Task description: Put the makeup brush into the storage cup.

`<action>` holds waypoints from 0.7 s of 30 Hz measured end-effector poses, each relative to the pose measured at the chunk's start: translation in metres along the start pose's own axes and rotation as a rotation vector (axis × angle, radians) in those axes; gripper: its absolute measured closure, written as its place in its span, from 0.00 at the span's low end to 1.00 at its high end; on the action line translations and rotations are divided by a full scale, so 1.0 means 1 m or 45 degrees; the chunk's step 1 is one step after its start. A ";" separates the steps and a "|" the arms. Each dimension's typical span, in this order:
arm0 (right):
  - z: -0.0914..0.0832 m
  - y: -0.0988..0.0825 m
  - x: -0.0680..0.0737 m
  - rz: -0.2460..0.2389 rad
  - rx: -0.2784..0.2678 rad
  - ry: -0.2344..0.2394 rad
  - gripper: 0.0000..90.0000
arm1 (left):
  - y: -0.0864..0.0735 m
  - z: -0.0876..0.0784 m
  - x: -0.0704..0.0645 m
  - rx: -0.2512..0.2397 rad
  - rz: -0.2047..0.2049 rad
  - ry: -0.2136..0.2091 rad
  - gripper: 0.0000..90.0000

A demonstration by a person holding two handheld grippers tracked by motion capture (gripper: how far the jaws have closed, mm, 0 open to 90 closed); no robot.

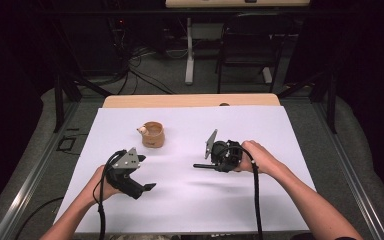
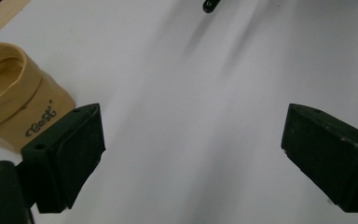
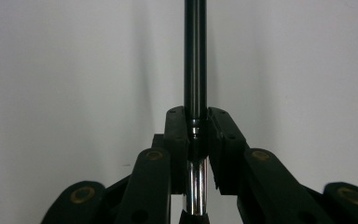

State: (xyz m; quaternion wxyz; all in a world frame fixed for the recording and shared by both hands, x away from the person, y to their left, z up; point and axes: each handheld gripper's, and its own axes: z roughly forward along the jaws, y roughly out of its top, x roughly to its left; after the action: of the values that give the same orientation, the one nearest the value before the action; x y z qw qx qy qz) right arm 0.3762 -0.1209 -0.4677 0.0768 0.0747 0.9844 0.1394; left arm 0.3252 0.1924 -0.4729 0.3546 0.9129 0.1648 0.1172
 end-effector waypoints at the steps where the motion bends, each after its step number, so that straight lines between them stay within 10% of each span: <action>1: 0.000 0.001 0.001 -0.006 -0.002 0.006 0.87 | 0.003 0.003 0.001 0.014 0.011 -0.015 0.10; 21: 0.011 0.027 0.017 -0.128 -0.024 0.051 0.87 | 0.034 0.046 0.001 0.132 0.125 -0.138 0.23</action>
State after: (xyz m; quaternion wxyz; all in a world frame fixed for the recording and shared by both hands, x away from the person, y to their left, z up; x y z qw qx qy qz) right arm 0.3650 -0.0891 -0.4730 0.0648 0.0217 0.9869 0.1461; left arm 0.3486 0.1416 -0.4826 0.3092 0.9420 0.1064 0.0761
